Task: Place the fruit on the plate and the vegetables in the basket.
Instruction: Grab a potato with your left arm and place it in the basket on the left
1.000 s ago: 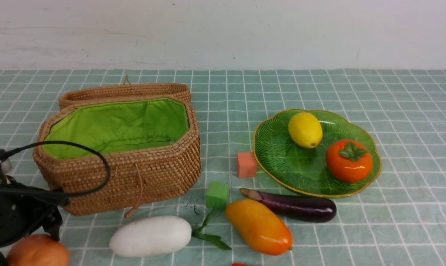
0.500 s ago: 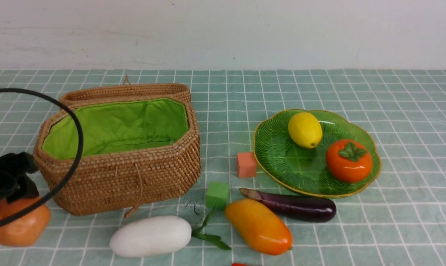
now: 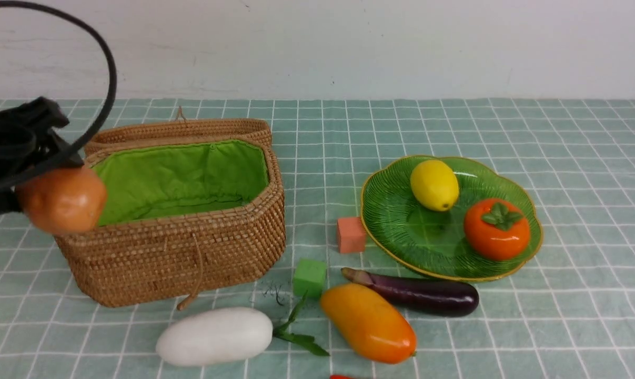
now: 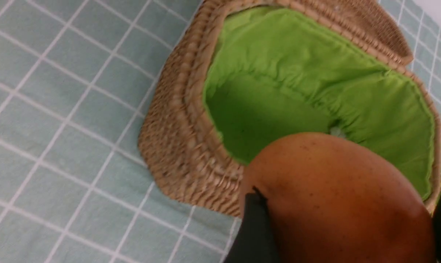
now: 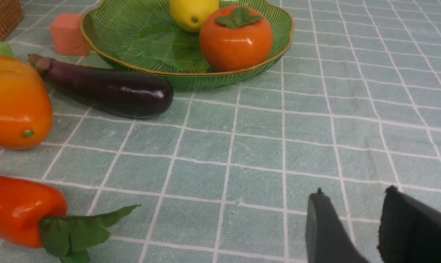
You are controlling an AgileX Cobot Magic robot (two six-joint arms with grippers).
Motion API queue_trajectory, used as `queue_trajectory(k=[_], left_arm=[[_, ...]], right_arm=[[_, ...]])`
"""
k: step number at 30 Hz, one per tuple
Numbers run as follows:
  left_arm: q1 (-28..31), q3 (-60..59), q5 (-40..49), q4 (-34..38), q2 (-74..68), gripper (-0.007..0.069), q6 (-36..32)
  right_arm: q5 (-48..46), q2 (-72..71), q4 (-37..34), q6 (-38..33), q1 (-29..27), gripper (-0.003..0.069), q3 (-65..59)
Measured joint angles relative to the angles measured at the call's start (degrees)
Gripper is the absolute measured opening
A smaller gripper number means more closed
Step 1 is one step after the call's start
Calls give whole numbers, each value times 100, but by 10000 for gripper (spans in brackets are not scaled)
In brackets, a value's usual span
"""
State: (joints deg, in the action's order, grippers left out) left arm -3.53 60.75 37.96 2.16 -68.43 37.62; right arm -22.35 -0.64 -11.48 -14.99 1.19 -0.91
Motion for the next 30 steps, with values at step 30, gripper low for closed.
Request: queue_trajectory(k=[30], left_arm=[[0, 1520, 201, 828, -1949, 657, -332]], right_arm=[[0, 0, 0, 8, 0, 242, 0]])
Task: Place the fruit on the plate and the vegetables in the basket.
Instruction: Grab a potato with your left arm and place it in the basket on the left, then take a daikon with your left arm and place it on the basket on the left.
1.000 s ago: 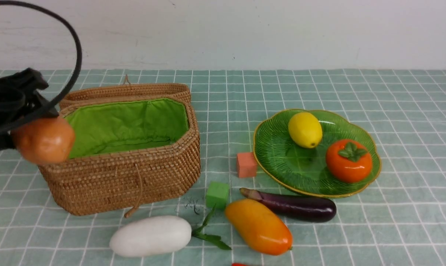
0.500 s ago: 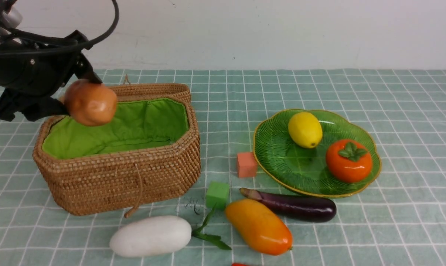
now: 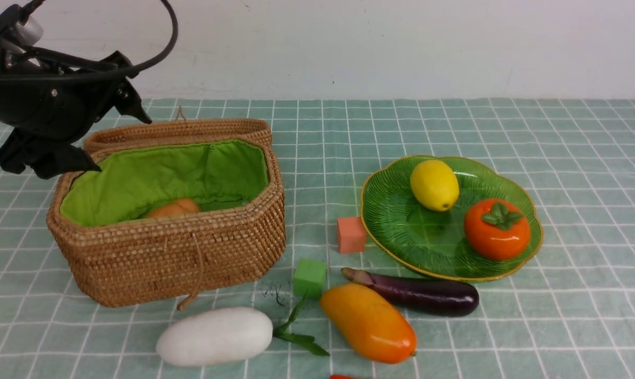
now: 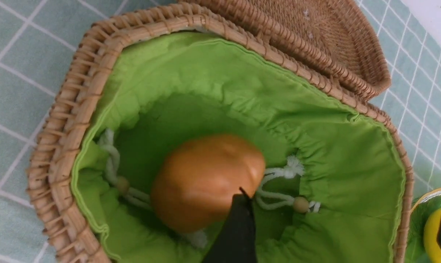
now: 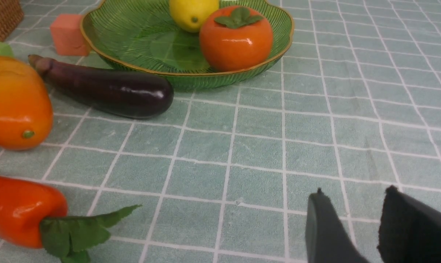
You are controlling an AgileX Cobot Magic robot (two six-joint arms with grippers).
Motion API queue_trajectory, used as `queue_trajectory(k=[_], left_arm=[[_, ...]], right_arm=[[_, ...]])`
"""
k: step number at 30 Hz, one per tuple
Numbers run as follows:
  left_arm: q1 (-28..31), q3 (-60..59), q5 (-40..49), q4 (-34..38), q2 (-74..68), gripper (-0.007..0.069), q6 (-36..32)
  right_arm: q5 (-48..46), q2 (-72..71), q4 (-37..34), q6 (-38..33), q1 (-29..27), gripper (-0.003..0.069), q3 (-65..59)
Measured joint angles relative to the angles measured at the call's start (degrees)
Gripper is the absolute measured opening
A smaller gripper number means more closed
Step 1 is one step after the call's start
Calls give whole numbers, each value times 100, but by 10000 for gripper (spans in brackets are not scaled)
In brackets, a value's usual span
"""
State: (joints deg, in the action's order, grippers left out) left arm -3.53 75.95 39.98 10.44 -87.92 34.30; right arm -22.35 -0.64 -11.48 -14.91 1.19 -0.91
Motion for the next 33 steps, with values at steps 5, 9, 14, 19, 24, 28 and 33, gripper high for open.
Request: queue_trajectory(k=[5, 9, 14, 19, 24, 28, 33], left_arm=[[0, 0, 702, 18, 115, 605, -594], [-126, -38, 1791, 38, 287, 525, -1042], [-722, -485, 2050, 25, 477, 477, -1288], [-1723, -1163, 1486, -23, 464, 465, -907], [-2230, -1283, 1283, -371, 394, 465, -1080], [-2323, -1283, 1277, -614, 394, 460, -1814], [-2323, -1283, 1399, -1135, 388, 459, -4111]], right_arm=[[0, 0, 0, 0, 0, 242, 0], [0, 0, 0, 0, 0, 242, 0], [0, 0, 0, 0, 0, 242, 0], [0, 0, 0, 0, 0, 242, 0], [0, 0, 0, -10, 0, 242, 0], [0, 0, 0, -10, 0, 242, 0], [0, 0, 0, -10, 0, 242, 0]])
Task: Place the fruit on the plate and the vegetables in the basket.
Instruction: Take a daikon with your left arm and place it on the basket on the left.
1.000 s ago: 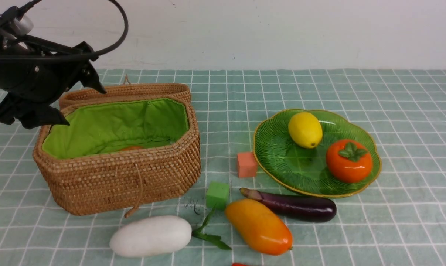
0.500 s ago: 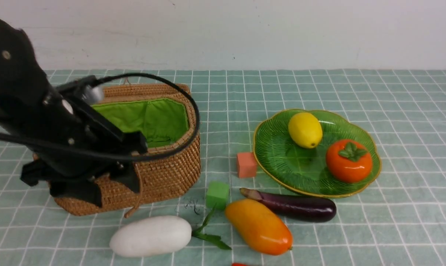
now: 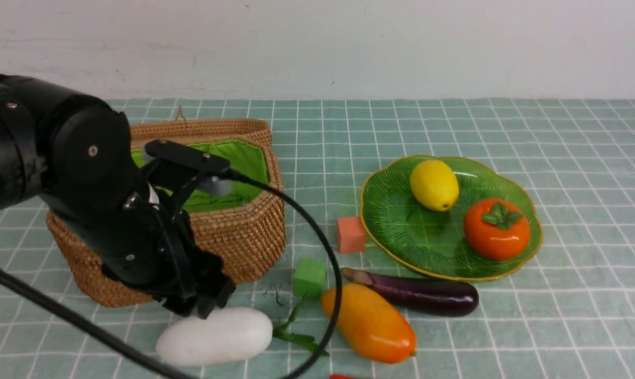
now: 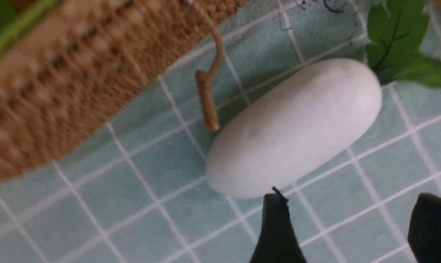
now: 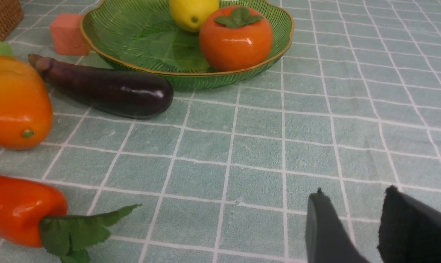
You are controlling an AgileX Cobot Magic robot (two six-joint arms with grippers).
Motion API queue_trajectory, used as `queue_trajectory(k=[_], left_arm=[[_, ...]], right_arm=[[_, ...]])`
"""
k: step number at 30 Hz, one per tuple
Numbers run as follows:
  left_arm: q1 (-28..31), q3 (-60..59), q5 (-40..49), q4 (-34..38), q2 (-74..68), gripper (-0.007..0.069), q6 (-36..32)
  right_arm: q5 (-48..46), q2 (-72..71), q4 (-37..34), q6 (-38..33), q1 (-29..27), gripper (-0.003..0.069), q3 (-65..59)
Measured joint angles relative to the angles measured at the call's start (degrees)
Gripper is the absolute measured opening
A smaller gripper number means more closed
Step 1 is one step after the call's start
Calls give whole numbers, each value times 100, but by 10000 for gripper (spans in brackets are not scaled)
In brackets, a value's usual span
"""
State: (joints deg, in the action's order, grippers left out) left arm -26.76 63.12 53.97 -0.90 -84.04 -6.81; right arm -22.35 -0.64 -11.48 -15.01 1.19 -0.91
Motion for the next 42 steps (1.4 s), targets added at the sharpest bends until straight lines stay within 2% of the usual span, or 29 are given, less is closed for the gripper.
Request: queue_trajectory(k=[3, 6, 7, 10, 14, 17, 20, 24, 31, 36, 42], left_arm=[[0, 0, 80, -5, -4, 459, -1917], [0, 0, 23, 90, -17, 459, -2801], [0, 0, -91, 221, -29, 459, -3512], [0, 0, -283, 551, -151, 459, -4285], [0, 0, -330, 779, -373, 478, -4518], [0, 0, -363, 799, -547, 524, -4553], [0, 0, -503, 769, -839, 620, -4553], [8, 0, -596, 763, -1217, 668, -4539], [12, 0, -477, 680, -1811, 636, -4312], [12, 14, -252, 726, -1971, 512, -4292], [12, 35, -166, 767, -1971, 505, -4287]], right_arm=[[0, 0, 0, 0, 0, 242, 0], [0, 0, 0, 0, 0, 242, 0], [0, 0, 0, 0, 0, 242, 0], [0, 0, 0, 0, 0, 242, 0], [0, 0, 0, 0, 0, 242, 0], [0, 0, 0, 0, 0, 242, 0], [0, 0, 0, 0, 0, 242, 0], [0, 0, 0, 0, 0, 242, 0], [0, 0, 0, 0, 0, 242, 0], [0, 0, 0, 0, 0, 242, 0], [0, 0, 0, 0, 0, 242, 0]])
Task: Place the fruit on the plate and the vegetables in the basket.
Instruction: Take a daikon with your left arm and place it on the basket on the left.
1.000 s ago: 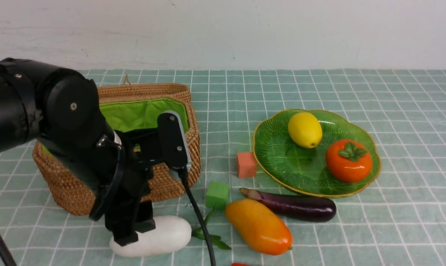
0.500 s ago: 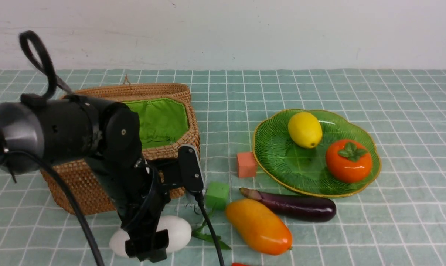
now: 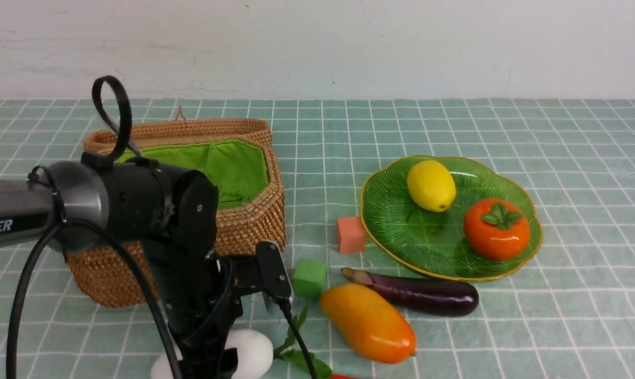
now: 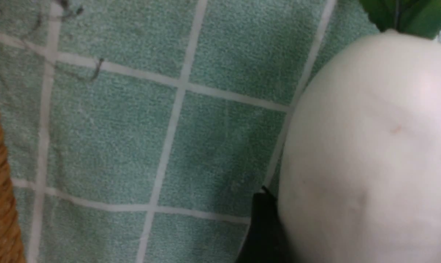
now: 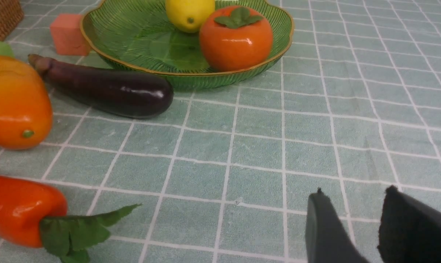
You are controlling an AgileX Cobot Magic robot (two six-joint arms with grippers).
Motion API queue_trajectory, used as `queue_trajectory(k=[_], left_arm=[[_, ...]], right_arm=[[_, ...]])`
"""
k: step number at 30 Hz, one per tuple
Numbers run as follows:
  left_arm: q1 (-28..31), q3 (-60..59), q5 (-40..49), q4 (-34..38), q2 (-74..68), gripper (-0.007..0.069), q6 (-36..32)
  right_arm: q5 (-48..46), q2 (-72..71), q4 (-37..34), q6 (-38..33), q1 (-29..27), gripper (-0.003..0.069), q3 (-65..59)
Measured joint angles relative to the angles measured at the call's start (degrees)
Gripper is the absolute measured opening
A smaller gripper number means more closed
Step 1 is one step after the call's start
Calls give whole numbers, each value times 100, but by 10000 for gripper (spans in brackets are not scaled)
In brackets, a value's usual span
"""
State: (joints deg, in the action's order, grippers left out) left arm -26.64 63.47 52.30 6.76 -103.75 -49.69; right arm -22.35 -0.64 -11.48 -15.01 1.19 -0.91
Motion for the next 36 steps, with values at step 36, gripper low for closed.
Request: queue_trajectory(k=[36], left_arm=[[1320, 1157, -1567, 189, 2047, 505, -4]], right_arm=[[0, 0, 0, 0, 0, 242, 0]])
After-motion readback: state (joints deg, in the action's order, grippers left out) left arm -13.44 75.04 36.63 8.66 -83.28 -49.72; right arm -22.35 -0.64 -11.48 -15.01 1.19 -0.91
